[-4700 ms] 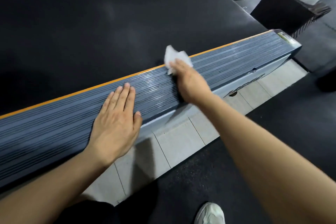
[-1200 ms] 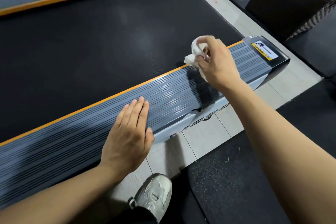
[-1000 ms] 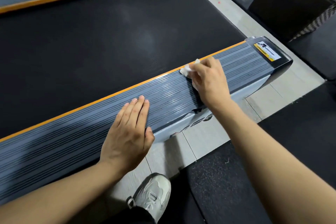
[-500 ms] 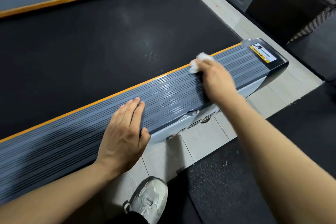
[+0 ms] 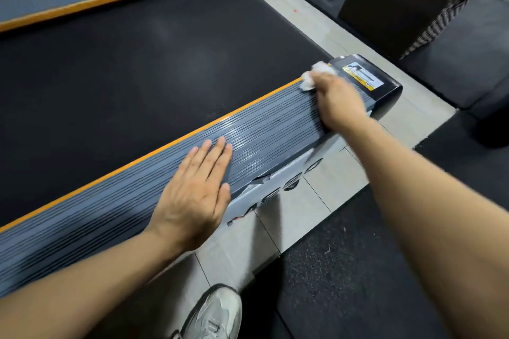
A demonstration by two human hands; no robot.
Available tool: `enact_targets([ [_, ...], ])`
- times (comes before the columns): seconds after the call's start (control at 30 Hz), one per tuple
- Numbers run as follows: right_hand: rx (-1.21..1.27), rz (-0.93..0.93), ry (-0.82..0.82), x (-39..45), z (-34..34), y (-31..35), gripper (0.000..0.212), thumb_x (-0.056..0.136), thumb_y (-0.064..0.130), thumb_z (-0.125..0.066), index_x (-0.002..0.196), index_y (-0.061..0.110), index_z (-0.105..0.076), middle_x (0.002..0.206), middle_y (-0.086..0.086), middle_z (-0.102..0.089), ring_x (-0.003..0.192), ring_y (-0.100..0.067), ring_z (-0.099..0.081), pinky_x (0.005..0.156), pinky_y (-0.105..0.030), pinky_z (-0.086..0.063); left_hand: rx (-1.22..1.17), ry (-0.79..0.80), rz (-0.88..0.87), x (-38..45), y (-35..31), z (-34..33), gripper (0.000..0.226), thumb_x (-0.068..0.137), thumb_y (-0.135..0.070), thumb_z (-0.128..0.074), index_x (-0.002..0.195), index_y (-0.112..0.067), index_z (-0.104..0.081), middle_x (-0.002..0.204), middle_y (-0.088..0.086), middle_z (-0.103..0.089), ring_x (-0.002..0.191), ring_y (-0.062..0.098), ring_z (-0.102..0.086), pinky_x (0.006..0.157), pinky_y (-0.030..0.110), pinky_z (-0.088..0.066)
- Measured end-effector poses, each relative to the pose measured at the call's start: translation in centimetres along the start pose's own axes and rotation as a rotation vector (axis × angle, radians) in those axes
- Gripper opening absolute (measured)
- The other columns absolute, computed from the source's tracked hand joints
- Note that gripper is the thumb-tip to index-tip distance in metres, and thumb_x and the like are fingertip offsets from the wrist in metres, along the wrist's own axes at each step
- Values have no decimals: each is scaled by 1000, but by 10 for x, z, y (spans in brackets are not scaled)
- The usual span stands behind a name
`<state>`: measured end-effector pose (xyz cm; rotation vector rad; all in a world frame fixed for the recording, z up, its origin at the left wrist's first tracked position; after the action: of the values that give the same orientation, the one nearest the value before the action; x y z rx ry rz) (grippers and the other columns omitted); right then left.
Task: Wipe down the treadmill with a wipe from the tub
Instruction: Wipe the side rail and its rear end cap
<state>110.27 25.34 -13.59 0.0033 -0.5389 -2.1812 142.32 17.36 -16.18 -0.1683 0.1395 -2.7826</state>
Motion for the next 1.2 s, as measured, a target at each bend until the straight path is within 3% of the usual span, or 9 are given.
enact_targets([
  [0.17, 62, -201, -19, 5, -3, 2, 29, 83, 14, -38, 99, 25, -60, 114, -3, -62, 106, -31, -59, 93, -41, -44, 11, 14, 31, 0, -1, -1, 64, 102, -34, -22, 161, -8, -18, 170, 6, -14, 157, 19, -8, 127, 42, -14],
  [0.4, 212, 462, 185, -86, -48, 89, 40, 99, 18, -42, 134, 22, -62, 139, -1, -60, 130, -20, -52, 113, -35, -39, 0, 29, 49, 0, -2, 0, 66, 100, -34, -21, 161, -9, -21, 169, 4, -16, 157, 19, -12, 127, 39, -10],
  [0.47, 195, 258, 92, -67, -28, 44, 34, 101, 24, -42, 125, 36, -63, 130, 9, -61, 120, -12, -54, 108, -33, -41, -24, 44, 53, 0, -2, 0, 66, 101, -37, -17, 162, -12, -15, 170, 1, -10, 157, 15, -5, 128, 36, -5],
  [0.57, 114, -193, -76, -38, 12, -33, 32, 101, 21, -41, 119, 29, -67, 120, 7, -65, 113, -18, -57, 89, -26, -39, -22, 41, 59, 1, -3, 1, 65, 102, -38, -16, 163, -14, -11, 170, 0, -6, 157, 13, -1, 127, 34, 0],
  [0.67, 86, -292, -119, -39, 20, -37, 35, 94, 17, -36, 110, 22, -67, 117, -1, -65, 114, -27, -58, 84, -28, -38, -15, 40, 57, 1, -4, 2, 65, 102, -37, -16, 163, -14, -11, 170, 1, -6, 157, 15, -2, 128, 34, 0],
  [0.73, 146, -173, -96, -55, 4, 1, 31, 96, 15, -37, 101, 22, -67, 114, -2, -66, 111, -28, -59, 87, -31, -41, -26, 42, 63, 0, -4, 3, 66, 101, -37, -16, 163, -14, -11, 170, 0, -6, 157, 14, -1, 128, 35, -1],
  [0.87, 305, 220, -1, -142, -44, 117, 37, 102, 16, -38, 128, 12, -65, 132, -10, -65, 126, -30, -56, 113, -43, -40, -33, 33, 48, 1, -3, -1, 67, 101, -37, -19, 162, -10, -17, 170, 3, -12, 157, 16, -7, 128, 37, -6],
  [0.97, 238, 436, 76, -164, -51, 125, 42, 102, 13, -40, 140, 5, -57, 147, -13, -53, 139, -30, -46, 120, -40, -31, -34, 46, 50, 1, -1, -1, 68, 100, -38, -18, 161, -8, -17, 170, 5, -11, 157, 16, -6, 128, 39, -8],
  [1.2, 148, -120, -159, -93, 3, 1, 49, 90, 21, -34, 127, 16, -65, 132, -4, -62, 124, -25, -54, 106, -38, -44, -38, 57, 69, 1, -4, 3, 67, 102, -39, -16, 163, -14, -6, 171, 0, -2, 157, 12, 4, 129, 36, -2],
])
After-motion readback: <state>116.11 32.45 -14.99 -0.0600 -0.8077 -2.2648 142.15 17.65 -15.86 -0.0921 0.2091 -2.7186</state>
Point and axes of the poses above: each hand's wrist, its own x-axis towards the middle knuckle, its own z-axis out of the back of the hand, y = z × x, the point moved 3 cm from there along x, towards the middle knuckle
